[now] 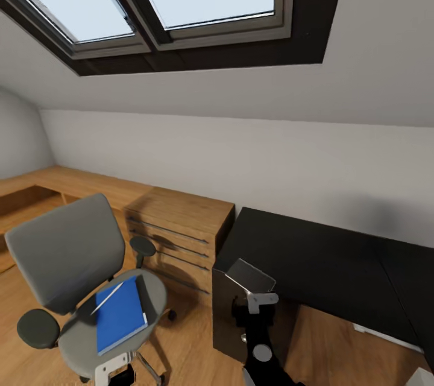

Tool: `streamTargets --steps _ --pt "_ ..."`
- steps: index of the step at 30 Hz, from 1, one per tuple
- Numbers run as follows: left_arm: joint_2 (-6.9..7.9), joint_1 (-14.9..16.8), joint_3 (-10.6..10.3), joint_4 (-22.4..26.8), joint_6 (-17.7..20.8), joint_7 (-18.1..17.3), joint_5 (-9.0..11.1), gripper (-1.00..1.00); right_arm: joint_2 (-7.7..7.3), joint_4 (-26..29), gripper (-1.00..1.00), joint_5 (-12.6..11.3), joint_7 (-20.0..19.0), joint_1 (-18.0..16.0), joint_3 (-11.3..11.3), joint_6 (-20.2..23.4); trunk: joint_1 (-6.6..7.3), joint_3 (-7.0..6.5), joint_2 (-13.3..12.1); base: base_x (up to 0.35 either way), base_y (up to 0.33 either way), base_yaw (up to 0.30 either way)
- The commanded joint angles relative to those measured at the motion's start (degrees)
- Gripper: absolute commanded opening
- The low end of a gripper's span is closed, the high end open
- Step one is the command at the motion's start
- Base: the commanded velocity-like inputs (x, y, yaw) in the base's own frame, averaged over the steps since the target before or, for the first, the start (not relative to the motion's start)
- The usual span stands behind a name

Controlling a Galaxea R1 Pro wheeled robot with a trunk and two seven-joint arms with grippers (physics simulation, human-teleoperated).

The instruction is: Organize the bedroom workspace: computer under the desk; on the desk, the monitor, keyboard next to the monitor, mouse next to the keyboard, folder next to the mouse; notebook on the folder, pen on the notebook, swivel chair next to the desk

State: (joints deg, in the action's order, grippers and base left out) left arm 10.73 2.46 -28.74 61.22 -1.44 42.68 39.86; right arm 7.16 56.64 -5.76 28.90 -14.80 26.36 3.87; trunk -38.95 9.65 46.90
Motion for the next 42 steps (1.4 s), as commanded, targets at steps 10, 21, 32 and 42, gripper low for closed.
streamTargets --steps 10,21,32,42 --pt "0.02 0.1 -0.4 -1.2 -2.2 0.4 0.5 1.0 2.84 -12.1 1.0 -0.3 1.3 -0.2 1.7 -10.6 -0.01 0.71 0.1 0.0 0.0 0.222" --pt "-1.09 0.1 -0.4 -3.2 -2.8 0.4 0.3 1.0 2.84 -40.4 1.0 -10.4 -10.4 -0.5 1.2 -35.7 -0.01 1.42 0.1 0.0 0.0 0.21" --pt "-2.52 0.1 -0.7 -5.8 -3.5 0.3 0.1 1.0 2.84 -44.1 1.0 -18.4 -14.0 -0.5 1.1 -36.7 -0.01 2.3 0.1 0.0 0.0 0.094" --pt "-3.33 0.1 -0.6 -7.9 -3.5 0.3 0.0 1.0 2.84 -44.3 1.0 -18.5 -14.6 -0.5 1.3 -40.7 -0.01 2.72 0.1 0.0 0.0 0.002"
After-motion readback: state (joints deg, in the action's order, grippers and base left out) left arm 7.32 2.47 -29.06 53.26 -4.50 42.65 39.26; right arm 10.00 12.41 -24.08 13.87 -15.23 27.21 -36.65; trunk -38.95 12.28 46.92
